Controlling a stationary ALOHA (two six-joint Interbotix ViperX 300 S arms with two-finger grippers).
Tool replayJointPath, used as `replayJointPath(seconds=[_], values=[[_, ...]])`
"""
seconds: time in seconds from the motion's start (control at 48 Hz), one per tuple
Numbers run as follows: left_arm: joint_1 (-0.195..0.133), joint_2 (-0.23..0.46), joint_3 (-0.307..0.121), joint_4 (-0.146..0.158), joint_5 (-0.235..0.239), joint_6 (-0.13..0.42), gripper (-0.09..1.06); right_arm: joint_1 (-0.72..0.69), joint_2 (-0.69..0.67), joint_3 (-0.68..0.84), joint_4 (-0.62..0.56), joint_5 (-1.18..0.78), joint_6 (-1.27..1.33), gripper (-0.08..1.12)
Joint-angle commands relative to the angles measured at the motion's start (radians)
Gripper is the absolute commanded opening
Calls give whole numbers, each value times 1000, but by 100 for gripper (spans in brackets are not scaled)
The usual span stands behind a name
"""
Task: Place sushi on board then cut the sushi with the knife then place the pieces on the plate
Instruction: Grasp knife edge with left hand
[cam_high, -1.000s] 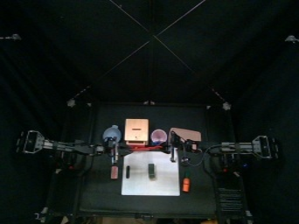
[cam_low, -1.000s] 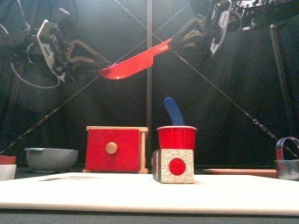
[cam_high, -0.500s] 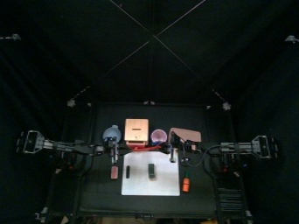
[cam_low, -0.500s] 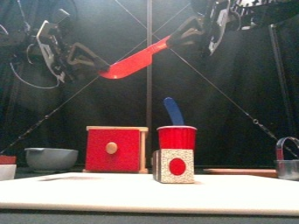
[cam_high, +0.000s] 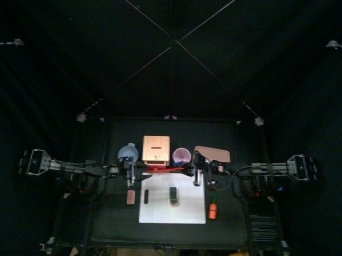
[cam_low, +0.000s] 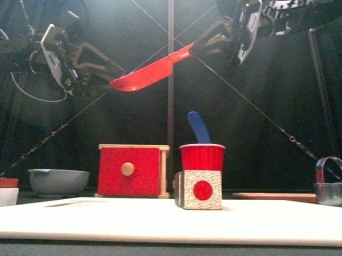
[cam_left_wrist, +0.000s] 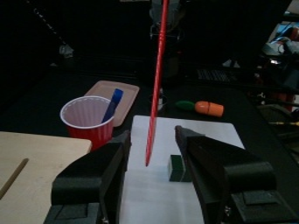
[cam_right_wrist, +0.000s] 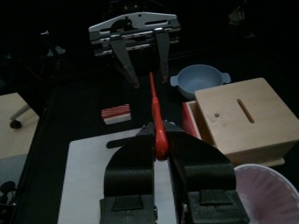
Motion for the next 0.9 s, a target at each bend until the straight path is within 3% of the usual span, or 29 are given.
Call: replayJointPath(seconds=[0.021, 0.333, 0.542, 0.896], values=[[3, -2, -17, -2, -9, 2, 82, 3, -8, -31, 0, -11, -2, 39], [35, 17, -31, -2, -9, 2, 82, 12, -3, -40, 0, -11, -3, 39], [37, 20, -34, -3, -9, 2, 80, 14, -3, -35, -5, -11, -5, 39], [29, 17, -31, -3, 5, 2, 54, 14, -2, -34, -12, -9, 0, 39]])
